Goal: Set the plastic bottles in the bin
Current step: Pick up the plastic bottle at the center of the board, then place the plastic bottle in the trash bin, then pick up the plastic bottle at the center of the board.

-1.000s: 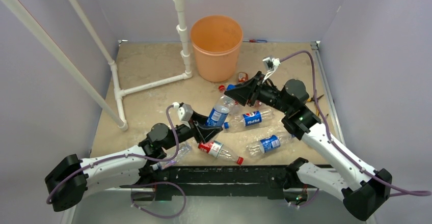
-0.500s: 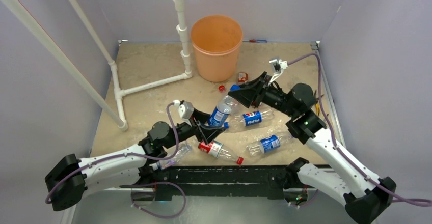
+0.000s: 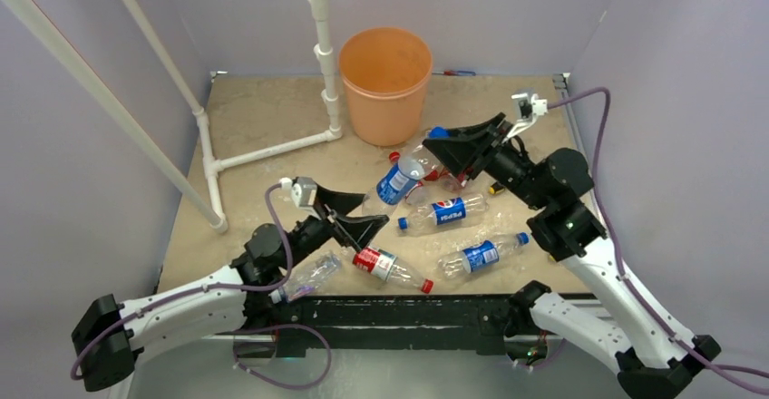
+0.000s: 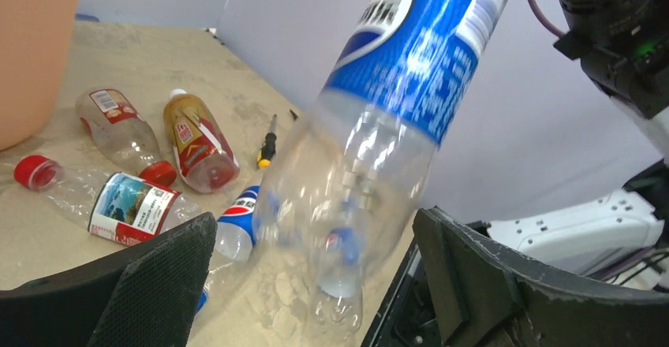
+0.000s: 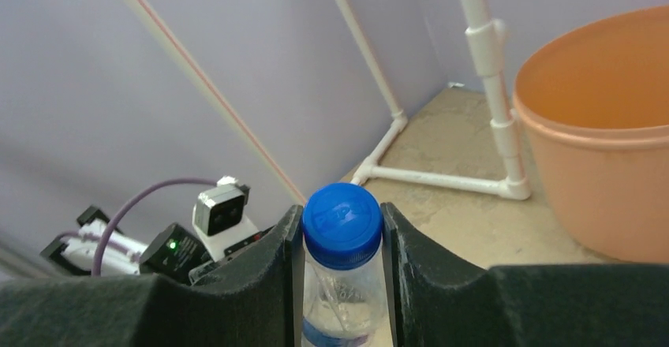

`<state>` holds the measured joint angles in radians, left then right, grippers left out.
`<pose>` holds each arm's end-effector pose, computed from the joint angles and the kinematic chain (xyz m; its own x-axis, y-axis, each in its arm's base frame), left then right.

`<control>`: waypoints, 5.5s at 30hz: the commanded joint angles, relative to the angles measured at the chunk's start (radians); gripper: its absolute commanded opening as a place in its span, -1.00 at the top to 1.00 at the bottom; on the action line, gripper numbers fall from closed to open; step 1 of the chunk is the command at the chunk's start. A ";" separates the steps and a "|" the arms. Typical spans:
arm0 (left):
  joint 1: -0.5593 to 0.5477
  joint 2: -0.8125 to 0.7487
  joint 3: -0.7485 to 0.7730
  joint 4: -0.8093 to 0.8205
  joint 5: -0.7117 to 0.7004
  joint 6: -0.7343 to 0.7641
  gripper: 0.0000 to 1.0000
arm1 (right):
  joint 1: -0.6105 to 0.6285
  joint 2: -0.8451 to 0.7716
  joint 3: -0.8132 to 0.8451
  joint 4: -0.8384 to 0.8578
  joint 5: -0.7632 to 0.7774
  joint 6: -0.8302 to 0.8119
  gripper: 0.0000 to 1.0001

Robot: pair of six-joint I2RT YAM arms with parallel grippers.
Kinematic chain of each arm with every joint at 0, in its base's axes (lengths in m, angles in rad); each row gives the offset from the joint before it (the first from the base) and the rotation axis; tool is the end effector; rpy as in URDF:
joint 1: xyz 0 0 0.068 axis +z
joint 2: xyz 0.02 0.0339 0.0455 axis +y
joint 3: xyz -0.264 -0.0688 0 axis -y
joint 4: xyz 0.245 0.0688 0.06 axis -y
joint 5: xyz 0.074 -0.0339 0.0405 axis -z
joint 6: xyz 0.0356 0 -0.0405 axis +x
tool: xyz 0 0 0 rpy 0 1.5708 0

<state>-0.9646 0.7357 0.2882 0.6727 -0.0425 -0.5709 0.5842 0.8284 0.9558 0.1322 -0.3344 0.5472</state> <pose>0.1026 -0.1454 0.2632 -0.3239 -0.4804 -0.8150 0.7398 0.4084 -0.5347 0.1445 0.1095 0.4263 -0.2259 0.4398 -0.8692 -0.7823 0.4498 0.4309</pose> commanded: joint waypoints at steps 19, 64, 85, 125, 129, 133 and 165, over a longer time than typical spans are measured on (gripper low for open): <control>0.004 -0.269 -0.057 -0.223 -0.260 -0.130 -0.99 | 0.004 0.371 0.289 0.597 0.818 -0.290 1.00; 0.004 -0.260 -0.045 -0.395 -0.238 -0.105 -0.98 | -0.141 1.088 0.796 0.135 0.676 -0.383 1.00; 0.004 -0.263 -0.057 -0.399 -0.240 -0.117 -0.98 | -0.141 1.104 0.821 0.068 0.672 -0.348 0.38; 0.004 -0.077 -0.019 -0.346 -0.306 -0.211 -0.99 | -0.114 0.252 0.144 0.159 0.443 -0.053 -0.22; 0.004 -0.008 0.034 -0.425 -0.352 -0.249 -0.99 | -0.113 0.126 0.013 0.075 0.424 -0.038 -0.22; 0.005 0.033 0.045 -0.398 -0.334 -0.243 -0.99 | -0.113 0.024 -0.113 0.001 0.415 -0.003 -0.23; -0.056 0.570 0.401 -0.524 -0.215 0.013 -0.82 | -0.114 -0.363 -0.466 -0.413 0.599 0.428 -0.96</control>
<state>-1.0172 1.2610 0.6193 0.1184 -0.2920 -0.5789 0.4694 0.4271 0.4339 -0.2195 0.2096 0.9306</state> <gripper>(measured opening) 0.919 0.986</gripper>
